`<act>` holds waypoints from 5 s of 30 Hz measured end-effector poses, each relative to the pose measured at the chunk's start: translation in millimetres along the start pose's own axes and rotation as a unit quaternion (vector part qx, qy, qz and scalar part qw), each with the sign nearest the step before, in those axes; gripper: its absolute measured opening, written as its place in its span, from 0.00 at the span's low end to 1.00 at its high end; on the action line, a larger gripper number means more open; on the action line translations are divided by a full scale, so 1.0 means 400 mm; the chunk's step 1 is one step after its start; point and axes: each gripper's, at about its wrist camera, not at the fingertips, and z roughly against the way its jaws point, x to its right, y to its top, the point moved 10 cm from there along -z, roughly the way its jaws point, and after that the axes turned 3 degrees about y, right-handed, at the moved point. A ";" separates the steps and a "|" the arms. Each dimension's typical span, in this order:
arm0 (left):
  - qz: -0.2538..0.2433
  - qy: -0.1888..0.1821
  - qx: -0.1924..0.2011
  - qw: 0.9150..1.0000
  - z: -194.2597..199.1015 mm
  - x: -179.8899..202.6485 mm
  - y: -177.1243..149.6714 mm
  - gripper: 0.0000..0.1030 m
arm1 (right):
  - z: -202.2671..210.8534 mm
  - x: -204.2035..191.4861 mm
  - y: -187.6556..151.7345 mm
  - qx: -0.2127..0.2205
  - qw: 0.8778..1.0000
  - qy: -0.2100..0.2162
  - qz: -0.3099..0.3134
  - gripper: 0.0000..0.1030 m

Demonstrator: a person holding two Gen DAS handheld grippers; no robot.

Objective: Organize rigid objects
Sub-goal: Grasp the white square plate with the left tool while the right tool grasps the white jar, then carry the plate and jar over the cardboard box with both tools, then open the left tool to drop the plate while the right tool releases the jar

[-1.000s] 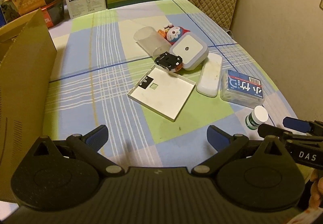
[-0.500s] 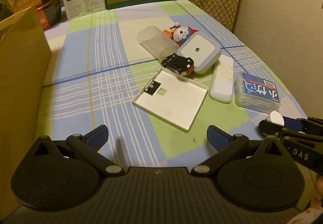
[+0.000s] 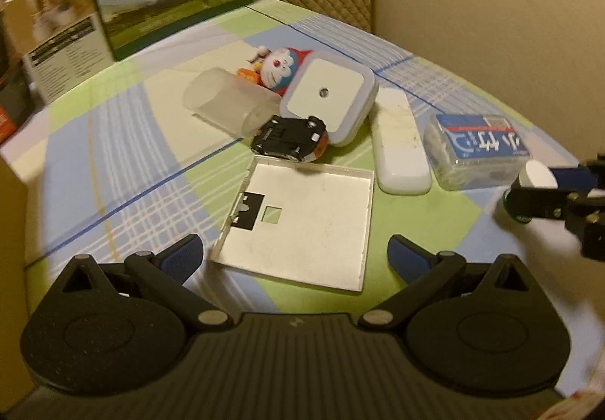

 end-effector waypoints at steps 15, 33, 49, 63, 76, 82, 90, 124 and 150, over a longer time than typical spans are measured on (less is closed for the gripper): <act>0.107 0.051 -0.056 0.991 0.081 -0.016 -0.101 0.86 | 0.002 -0.024 -0.011 -0.005 1.000 0.014 0.000 0.27; 0.114 0.050 -0.040 0.991 0.109 -0.008 -0.129 0.83 | 0.003 -0.052 -0.036 -0.026 0.999 0.023 0.009 0.27; 0.175 0.078 -0.009 0.982 0.341 -0.017 -0.107 0.83 | 0.128 -0.110 -0.035 -0.029 0.999 0.021 0.029 0.27; 0.185 0.120 0.038 0.975 0.593 -0.084 -0.097 0.83 | 0.259 -0.239 0.013 0.001 0.997 0.054 0.060 0.27; 0.198 0.177 0.053 0.963 0.765 -0.237 -0.148 0.83 | 0.284 -0.413 0.032 0.005 0.990 0.100 0.096 0.27; 0.210 0.197 0.051 0.956 0.801 -0.304 -0.186 0.83 | 0.274 -0.485 0.032 0.003 0.987 0.116 0.114 0.27; 0.220 0.210 0.045 0.951 0.822 -0.372 -0.230 0.83 | 0.253 -0.565 0.036 -0.001 0.982 0.134 0.132 0.27; 0.228 0.237 -0.015 0.944 0.716 -0.615 -0.321 0.83 | 0.114 -0.885 0.079 -0.032 0.958 0.229 0.168 0.27; 0.262 0.251 0.001 0.932 0.719 -0.705 -0.339 0.93 | 0.048 -0.933 0.061 -0.055 0.953 0.251 0.162 0.27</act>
